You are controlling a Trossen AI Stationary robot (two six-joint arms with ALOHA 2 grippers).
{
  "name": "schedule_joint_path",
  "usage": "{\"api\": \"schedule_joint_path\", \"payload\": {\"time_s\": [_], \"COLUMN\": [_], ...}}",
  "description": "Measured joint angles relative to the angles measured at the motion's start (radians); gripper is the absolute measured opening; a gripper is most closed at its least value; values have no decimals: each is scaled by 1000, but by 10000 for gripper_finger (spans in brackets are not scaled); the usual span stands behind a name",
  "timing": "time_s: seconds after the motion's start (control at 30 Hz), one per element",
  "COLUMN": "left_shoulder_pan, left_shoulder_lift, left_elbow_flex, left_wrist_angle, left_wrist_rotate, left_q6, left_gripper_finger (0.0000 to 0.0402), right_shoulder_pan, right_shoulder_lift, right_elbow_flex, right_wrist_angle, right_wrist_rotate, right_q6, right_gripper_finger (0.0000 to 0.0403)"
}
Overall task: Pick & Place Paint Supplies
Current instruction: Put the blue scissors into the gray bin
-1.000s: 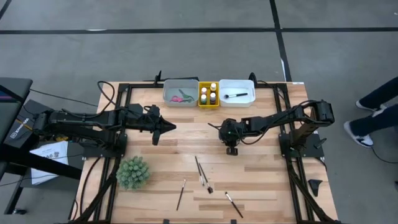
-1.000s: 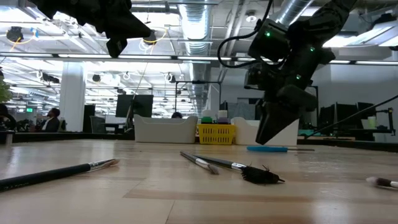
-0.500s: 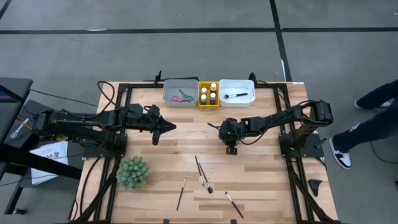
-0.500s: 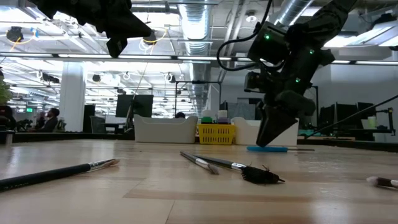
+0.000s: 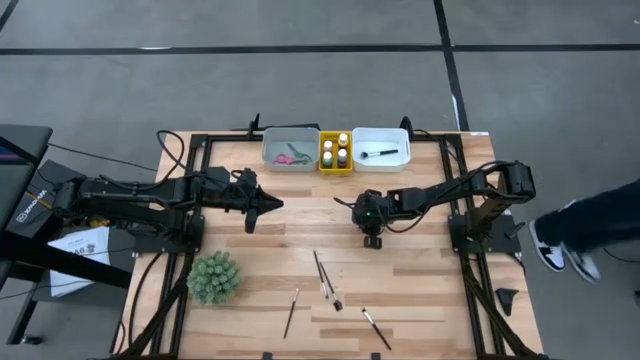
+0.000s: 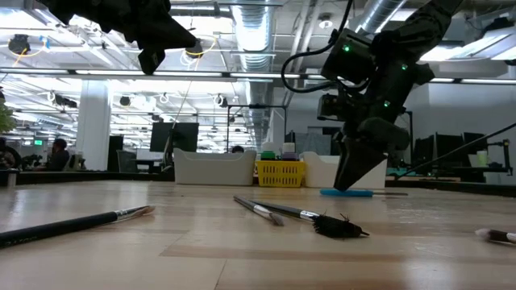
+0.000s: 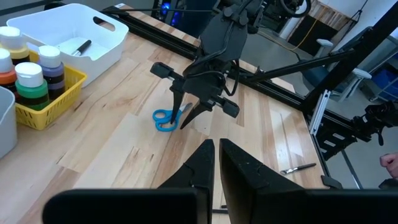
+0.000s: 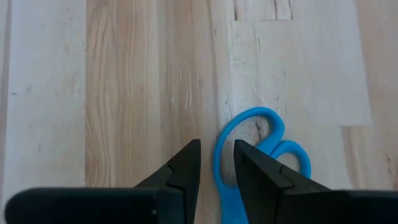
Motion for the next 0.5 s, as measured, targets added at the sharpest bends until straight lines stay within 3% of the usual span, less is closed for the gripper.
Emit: {"api": "schedule_joint_path", "payload": {"time_s": [0.5], "left_shoulder_pan": [0], "left_shoulder_lift": [0], "left_elbow_flex": [0], "left_wrist_angle": [0], "left_wrist_rotate": [0], "left_q6": [-1], "left_gripper_finger": [16], "right_shoulder_pan": [-1], "right_shoulder_lift": [26], "right_elbow_flex": [-12], "right_wrist_angle": [-3], "right_wrist_rotate": [-26], "right_q6": [-34], "right_gripper_finger": [92]}}
